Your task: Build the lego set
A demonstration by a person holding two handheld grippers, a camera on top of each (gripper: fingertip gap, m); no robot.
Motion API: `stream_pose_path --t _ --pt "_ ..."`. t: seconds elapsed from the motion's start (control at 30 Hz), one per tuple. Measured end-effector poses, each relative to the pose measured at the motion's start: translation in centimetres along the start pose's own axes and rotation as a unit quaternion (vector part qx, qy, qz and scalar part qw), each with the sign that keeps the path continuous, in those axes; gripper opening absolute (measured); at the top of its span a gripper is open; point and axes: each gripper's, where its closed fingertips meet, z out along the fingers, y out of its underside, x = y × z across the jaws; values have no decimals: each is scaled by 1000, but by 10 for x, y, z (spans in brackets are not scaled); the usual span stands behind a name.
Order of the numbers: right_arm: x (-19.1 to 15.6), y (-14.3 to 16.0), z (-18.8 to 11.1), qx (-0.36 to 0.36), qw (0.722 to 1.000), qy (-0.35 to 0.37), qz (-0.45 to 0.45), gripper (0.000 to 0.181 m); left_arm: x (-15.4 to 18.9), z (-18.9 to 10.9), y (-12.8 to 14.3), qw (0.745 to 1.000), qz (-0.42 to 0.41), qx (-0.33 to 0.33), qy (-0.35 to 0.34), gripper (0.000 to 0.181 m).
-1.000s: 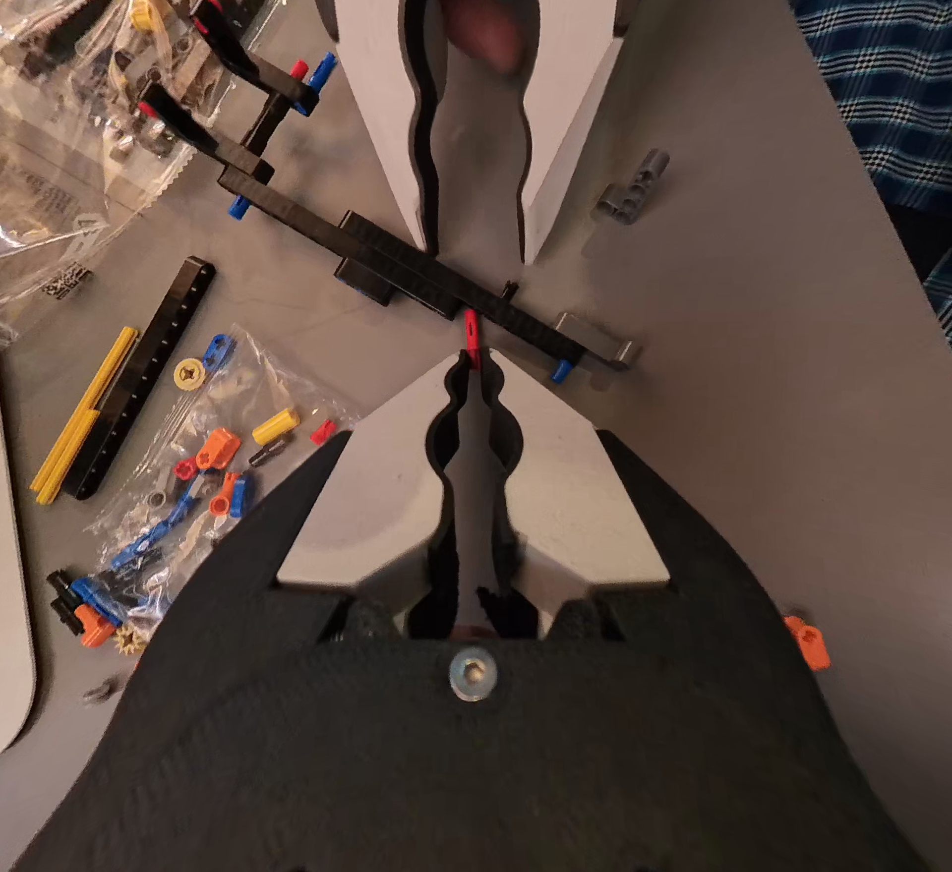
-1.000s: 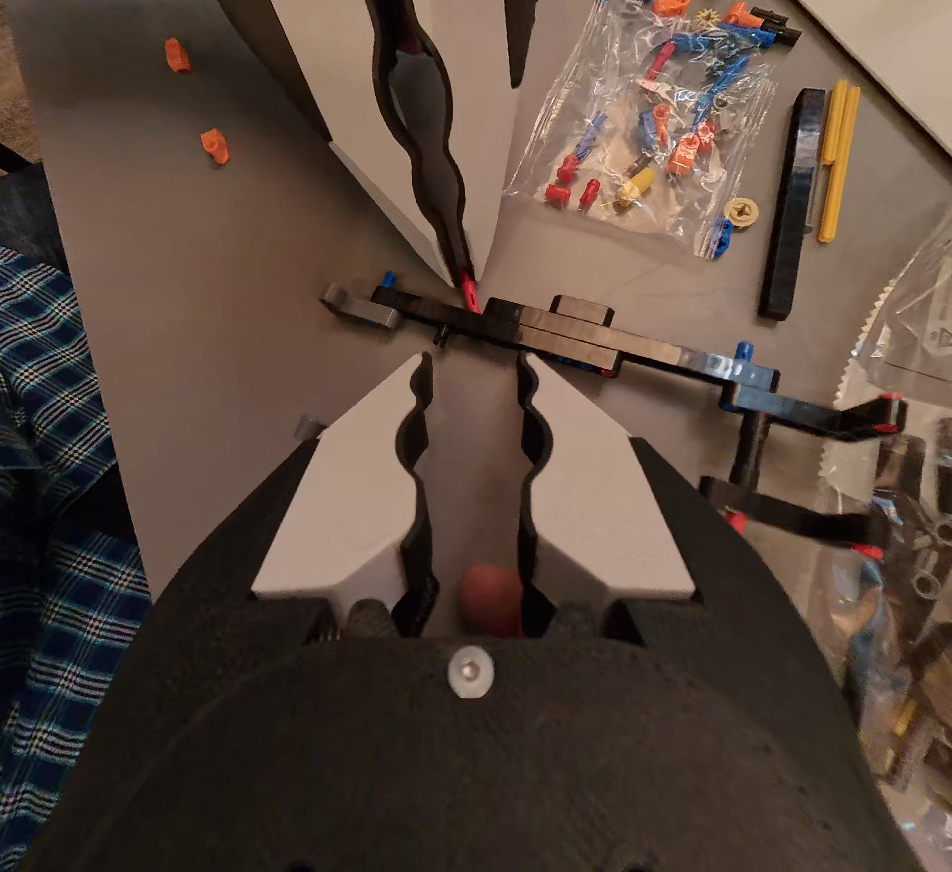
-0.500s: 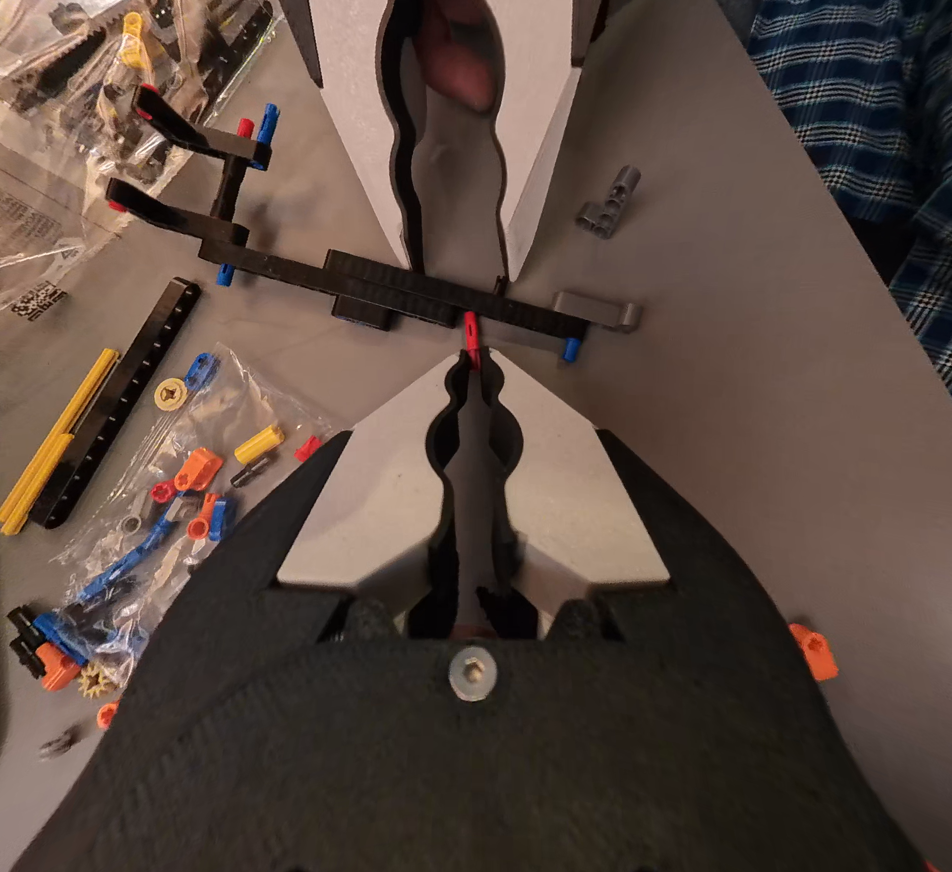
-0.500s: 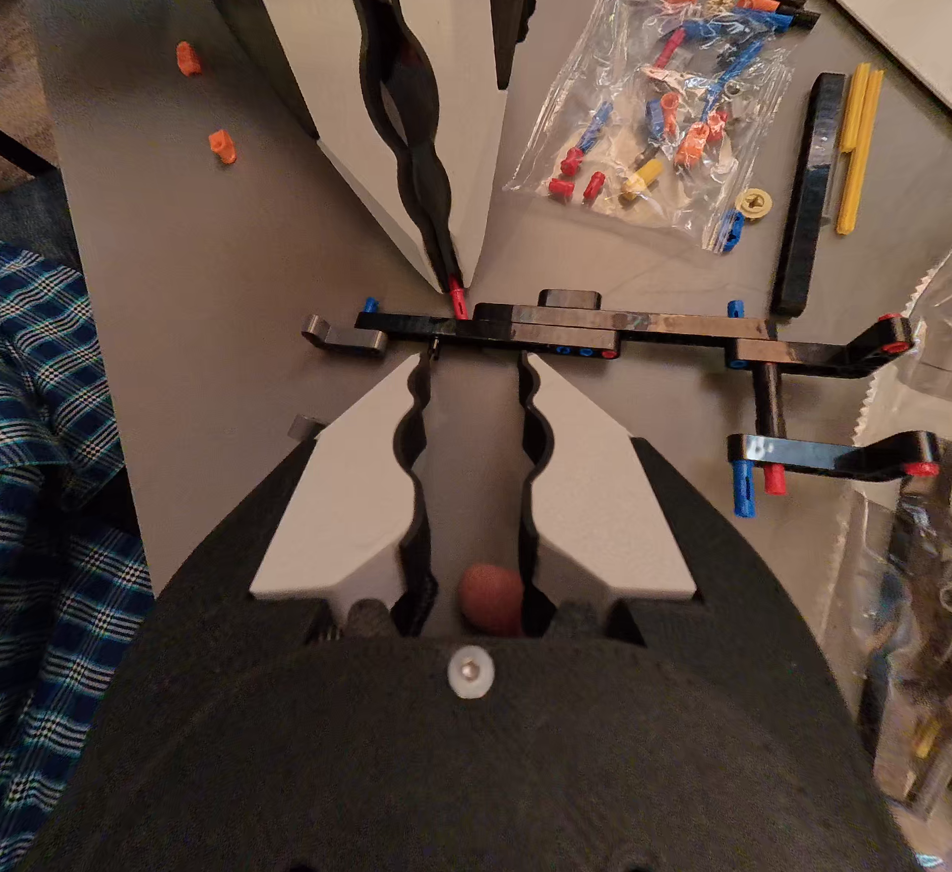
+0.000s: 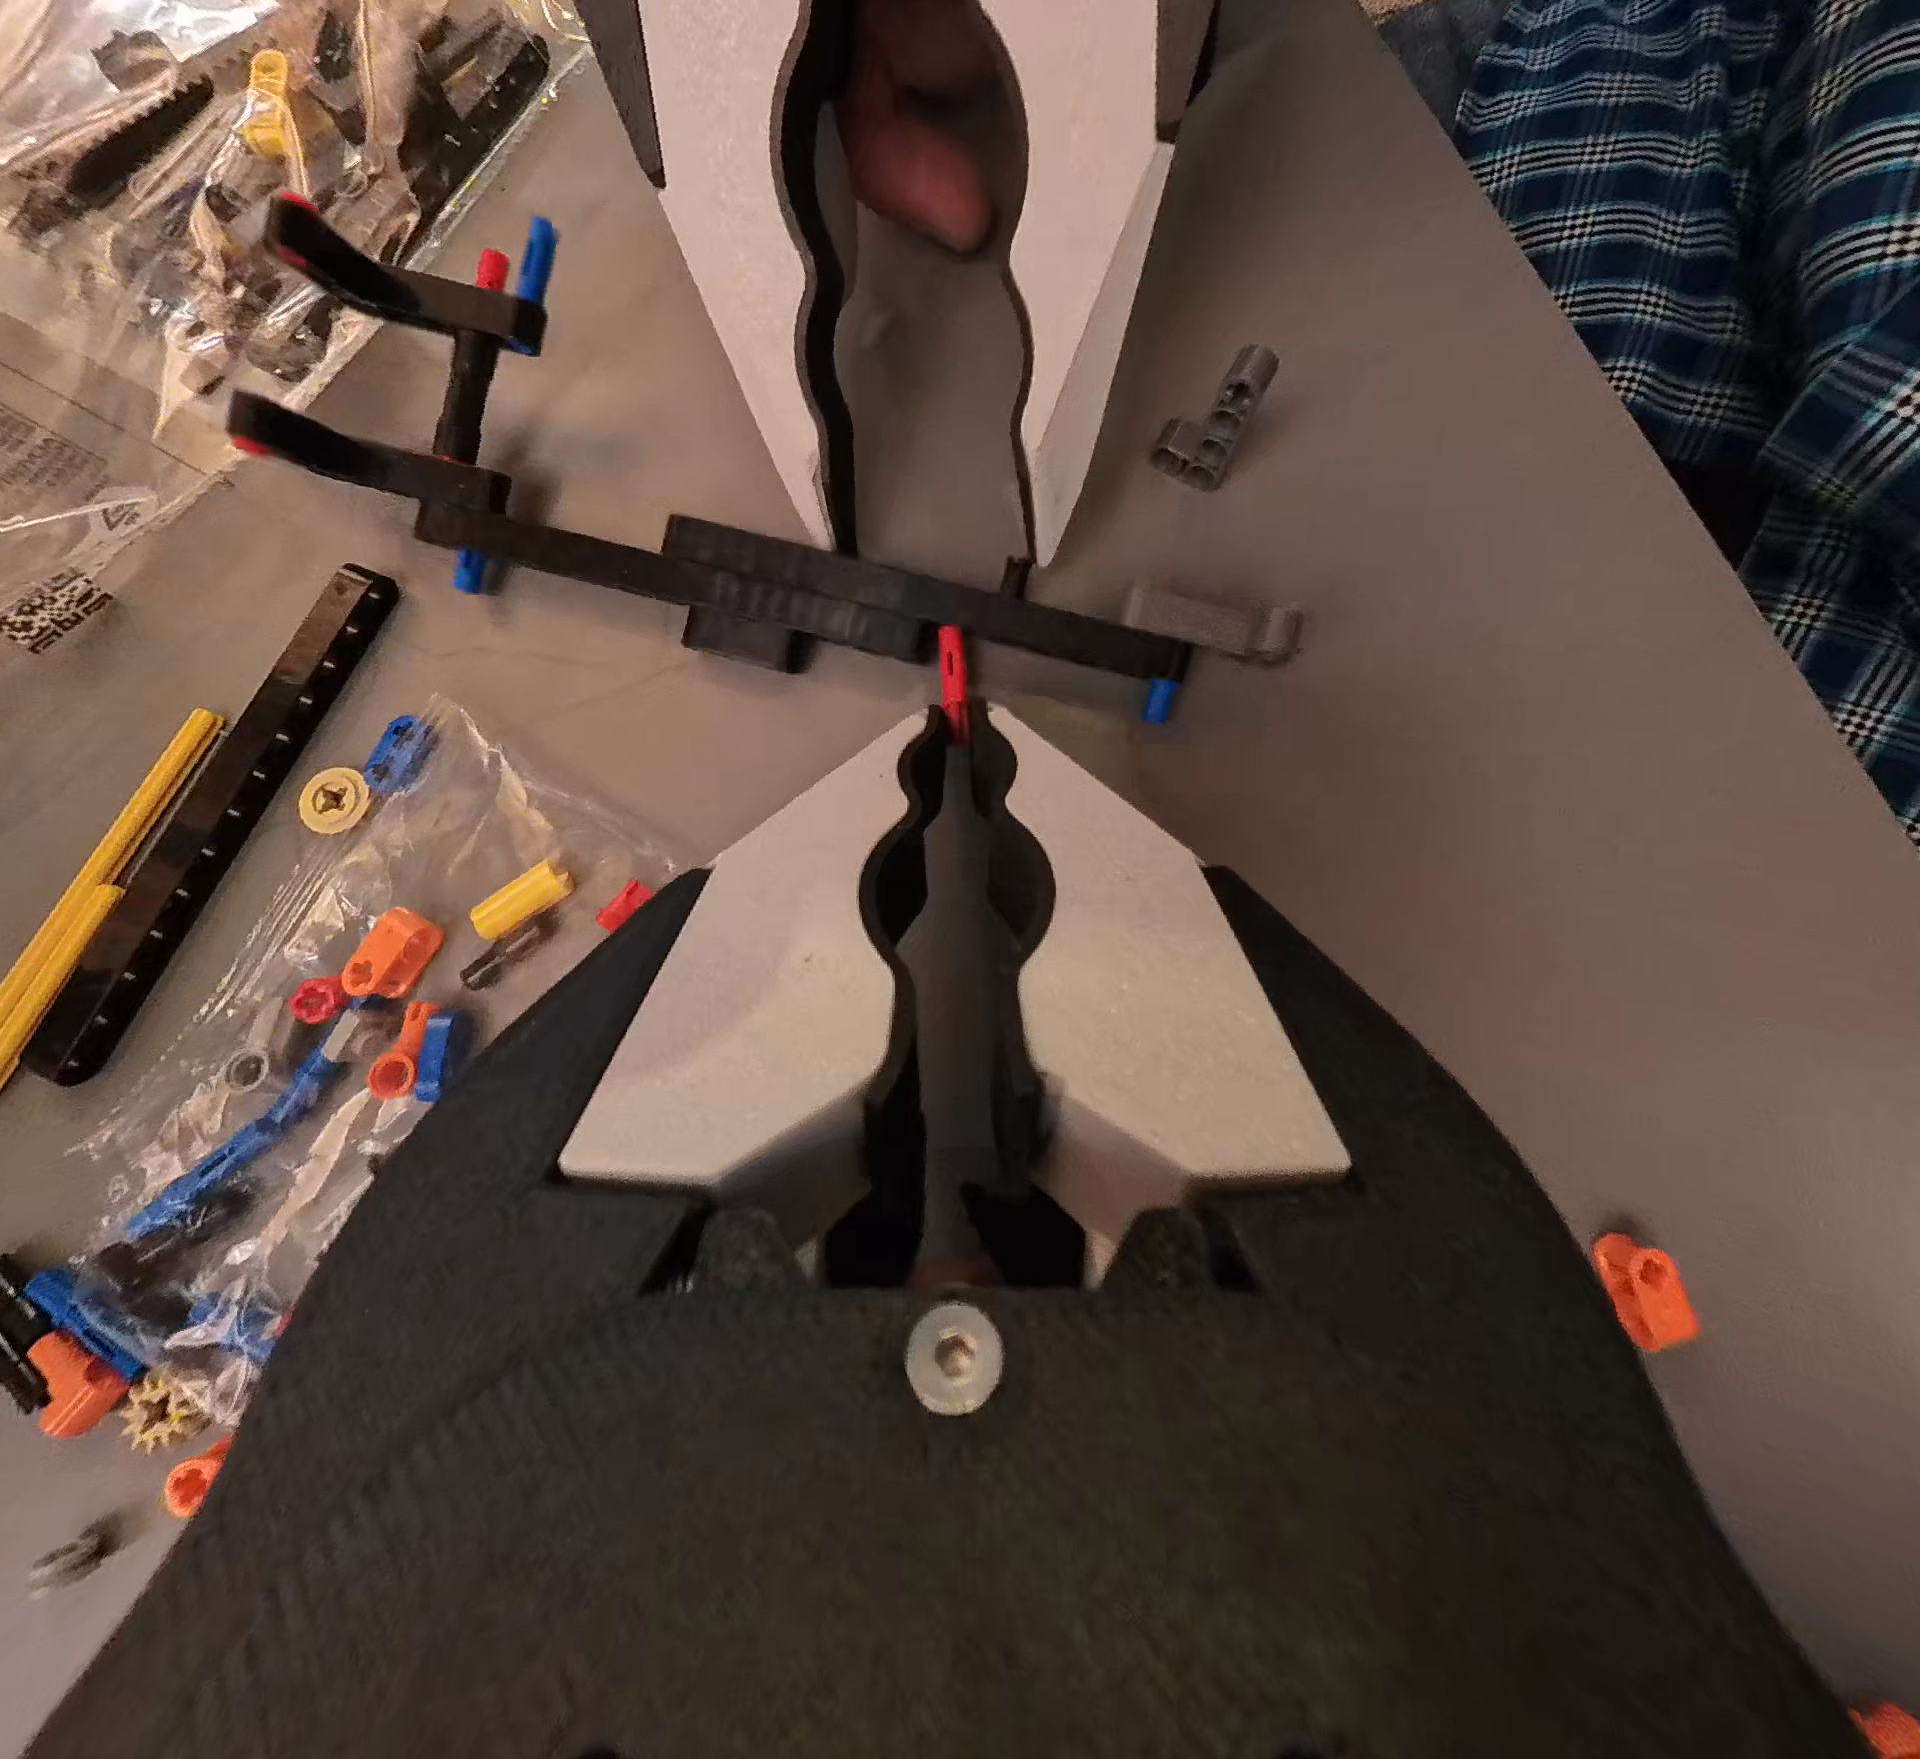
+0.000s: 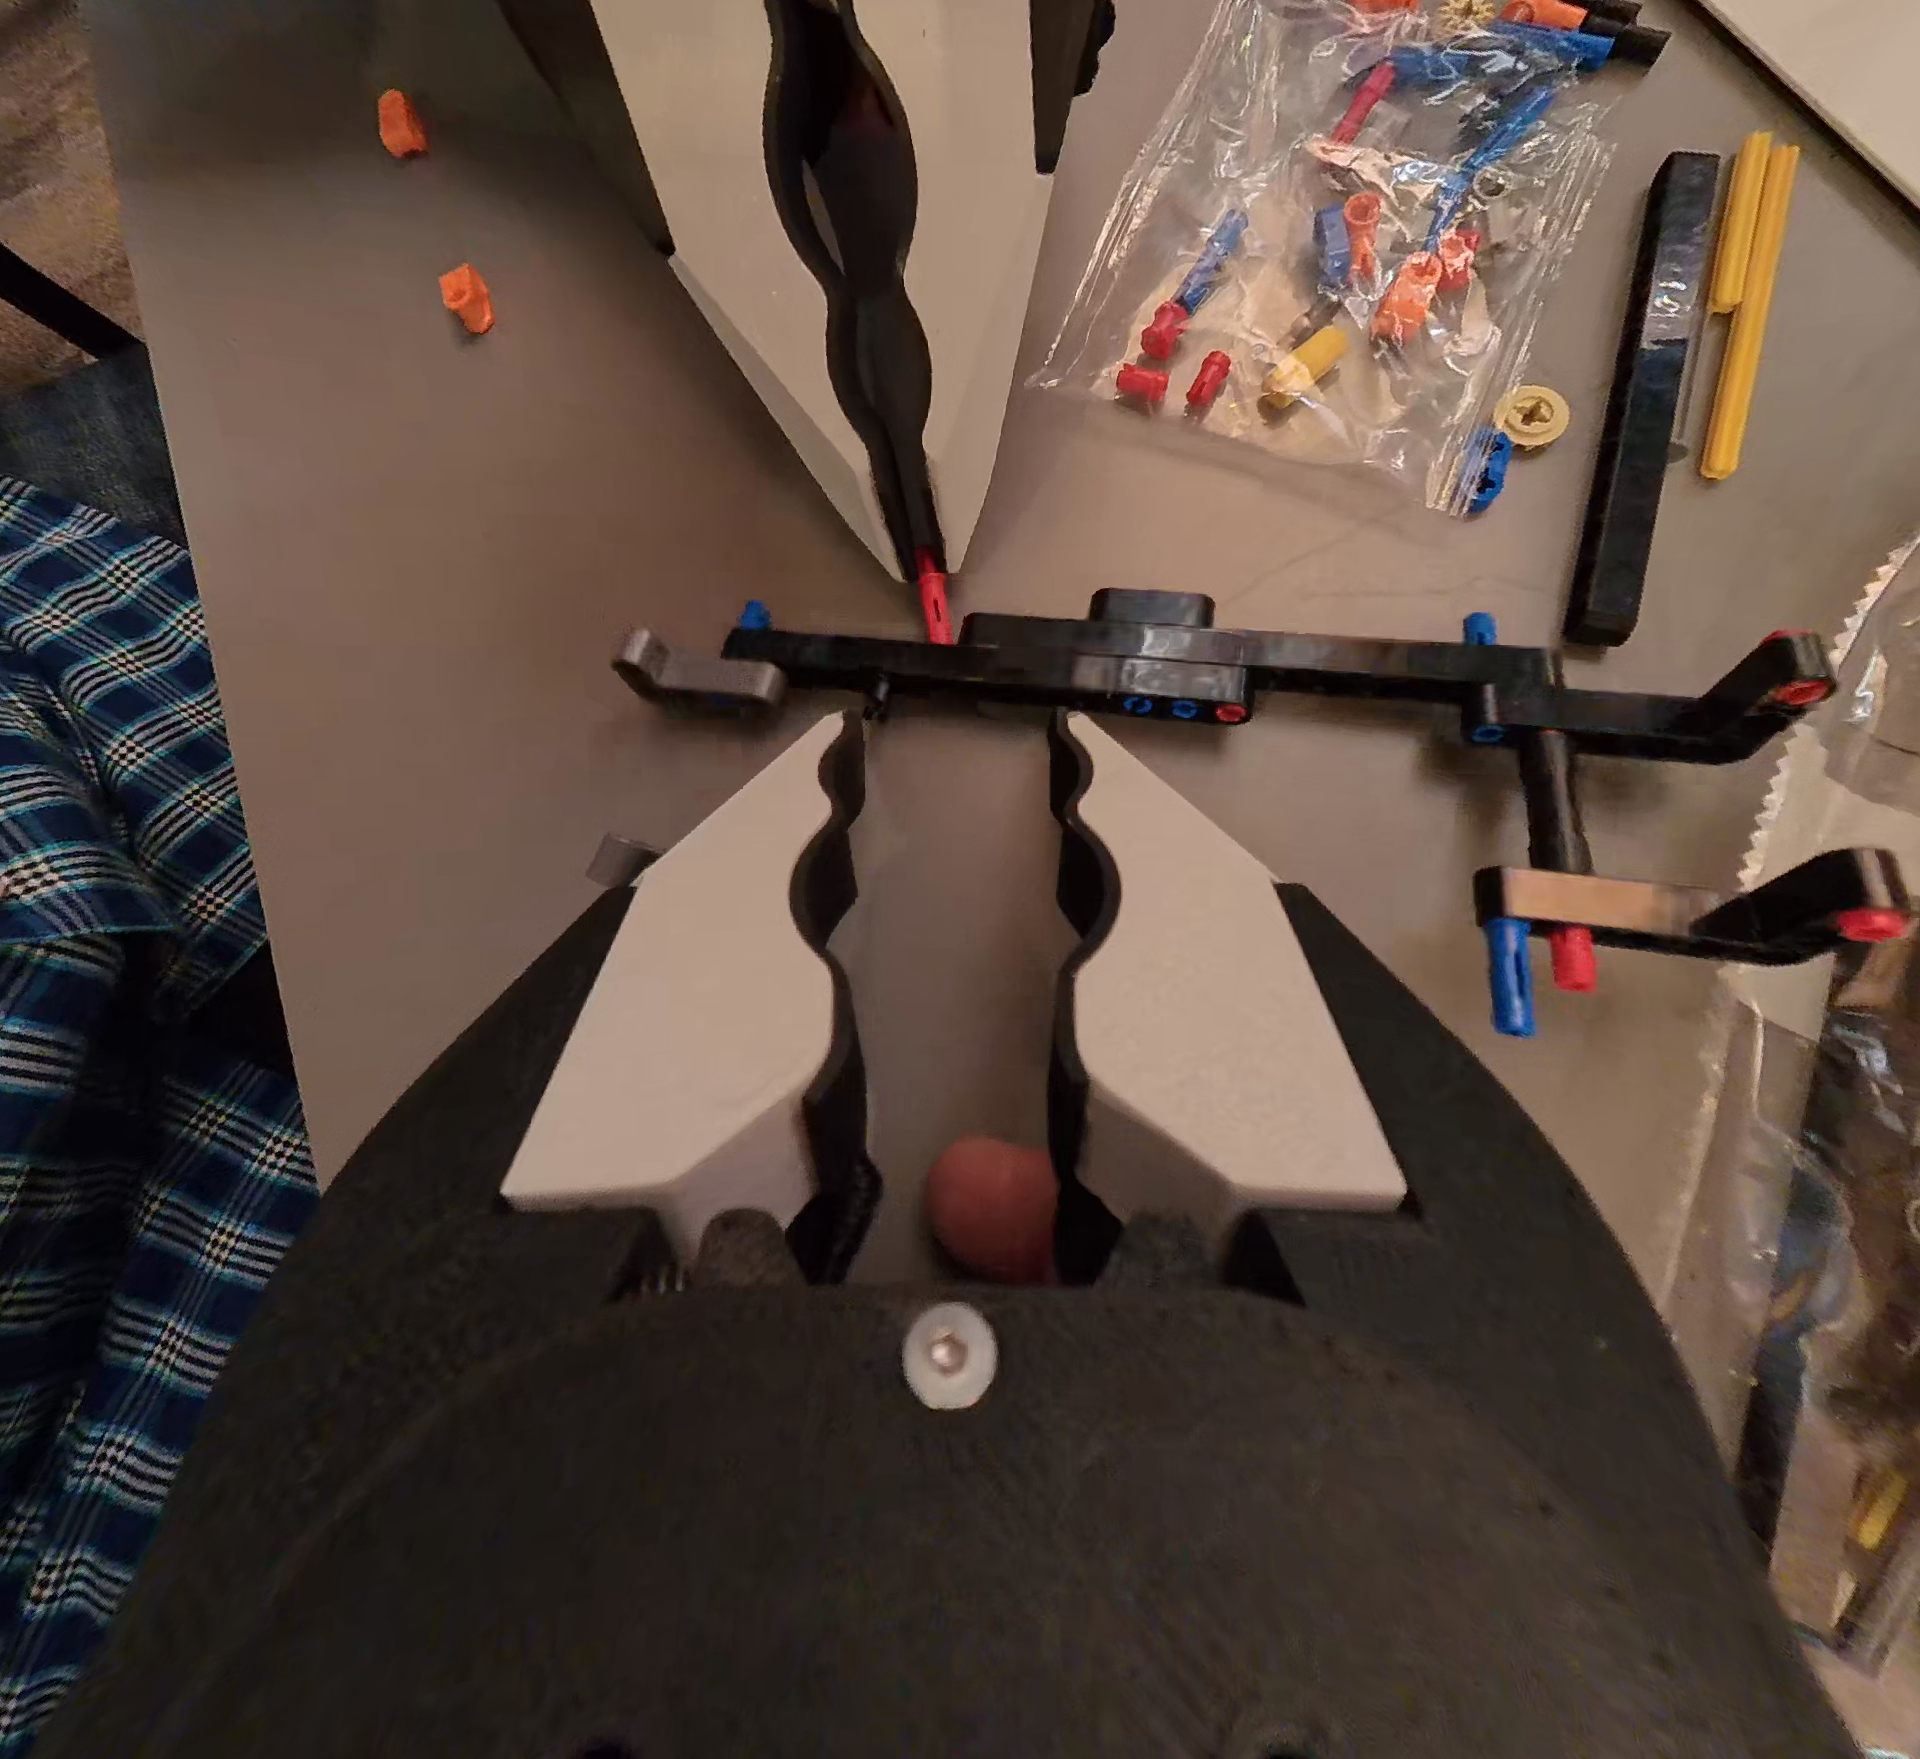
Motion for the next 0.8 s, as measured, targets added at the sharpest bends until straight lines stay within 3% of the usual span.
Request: stream_pose_path --t 0.8 --pt "-2 0 1 -3 1000 -8 0 30 4 6 -1 1000 20 -8 14 1"
